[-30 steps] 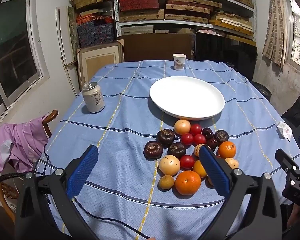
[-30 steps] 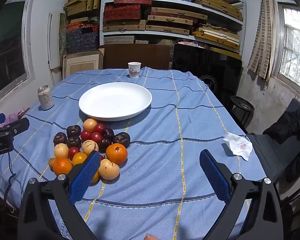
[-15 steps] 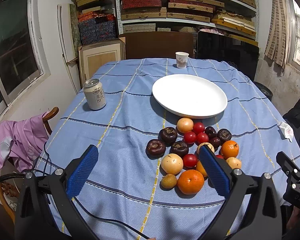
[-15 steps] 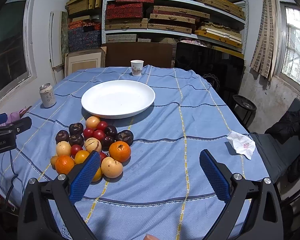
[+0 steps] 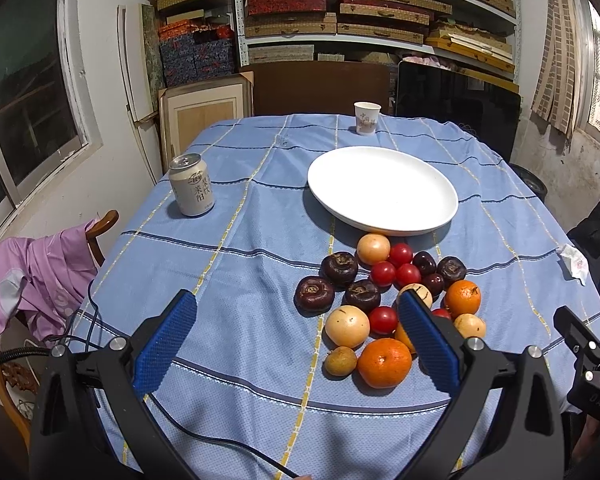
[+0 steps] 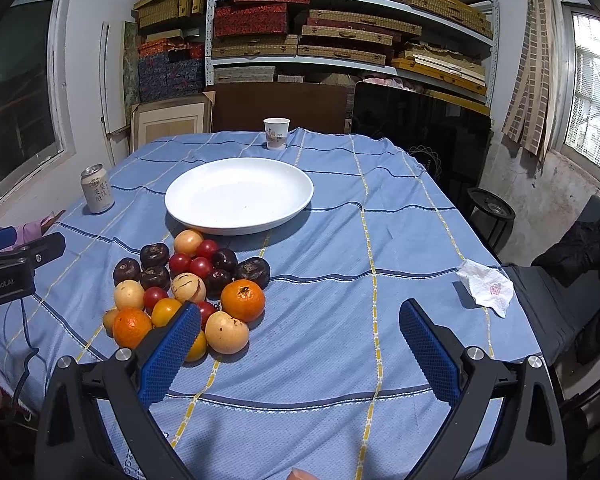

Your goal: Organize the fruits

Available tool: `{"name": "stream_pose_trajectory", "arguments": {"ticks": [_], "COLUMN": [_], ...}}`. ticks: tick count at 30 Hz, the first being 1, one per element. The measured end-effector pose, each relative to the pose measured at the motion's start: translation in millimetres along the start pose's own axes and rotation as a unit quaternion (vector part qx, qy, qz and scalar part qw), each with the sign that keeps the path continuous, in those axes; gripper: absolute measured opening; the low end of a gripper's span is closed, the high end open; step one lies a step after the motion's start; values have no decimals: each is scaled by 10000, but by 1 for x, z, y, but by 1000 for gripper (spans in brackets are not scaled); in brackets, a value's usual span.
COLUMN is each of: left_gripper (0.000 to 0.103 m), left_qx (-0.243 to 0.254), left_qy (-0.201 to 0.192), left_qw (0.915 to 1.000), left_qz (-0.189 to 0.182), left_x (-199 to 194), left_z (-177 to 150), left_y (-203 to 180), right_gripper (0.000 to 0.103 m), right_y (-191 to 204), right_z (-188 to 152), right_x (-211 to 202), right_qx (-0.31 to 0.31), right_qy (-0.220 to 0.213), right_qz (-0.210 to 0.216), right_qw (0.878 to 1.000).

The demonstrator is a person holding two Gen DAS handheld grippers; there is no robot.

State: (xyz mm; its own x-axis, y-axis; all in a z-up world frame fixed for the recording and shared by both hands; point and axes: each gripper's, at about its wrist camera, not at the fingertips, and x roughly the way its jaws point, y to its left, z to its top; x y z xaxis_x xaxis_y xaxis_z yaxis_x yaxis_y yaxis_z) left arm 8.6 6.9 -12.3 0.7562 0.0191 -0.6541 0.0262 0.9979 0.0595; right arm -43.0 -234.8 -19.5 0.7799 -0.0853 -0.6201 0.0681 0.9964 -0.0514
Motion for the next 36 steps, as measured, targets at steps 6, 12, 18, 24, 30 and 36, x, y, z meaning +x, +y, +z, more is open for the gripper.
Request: {"name": "stream_pose_trajectory", "arguments": {"ticks": [6, 12, 18, 24, 30, 36], "left_gripper": [99, 99, 99, 99, 99, 99], "left_qx": [3, -1, -5, -21, -26, -76], "left_qy": [-1, -7, 0, 25, 27, 37], "left_qw": [10000, 10000, 10000, 10000, 10000, 10000], "left_qz": [5, -2, 6, 17, 15, 28], "left_x": [0, 0, 1, 4, 5, 7], "left_z": [0, -1, -1, -3, -3, -5], "left_y": [1, 0, 1, 2, 2, 4], "right_gripper": [100, 99, 100, 100, 100, 99], "right_y": [0, 0, 1, 3, 3, 1], "right_z": [0, 0, -2, -2, -2, -2], "right_x": [0, 0, 1, 0, 0, 0], "right_qx": [-4, -7, 7, -20, 1, 73], "right_qy": [2, -3, 17, -20, 13, 65], "right_qz": [-2, 1, 15, 83, 102, 99], "right_qw": [10000, 10000, 10000, 10000, 9999, 9999]}}
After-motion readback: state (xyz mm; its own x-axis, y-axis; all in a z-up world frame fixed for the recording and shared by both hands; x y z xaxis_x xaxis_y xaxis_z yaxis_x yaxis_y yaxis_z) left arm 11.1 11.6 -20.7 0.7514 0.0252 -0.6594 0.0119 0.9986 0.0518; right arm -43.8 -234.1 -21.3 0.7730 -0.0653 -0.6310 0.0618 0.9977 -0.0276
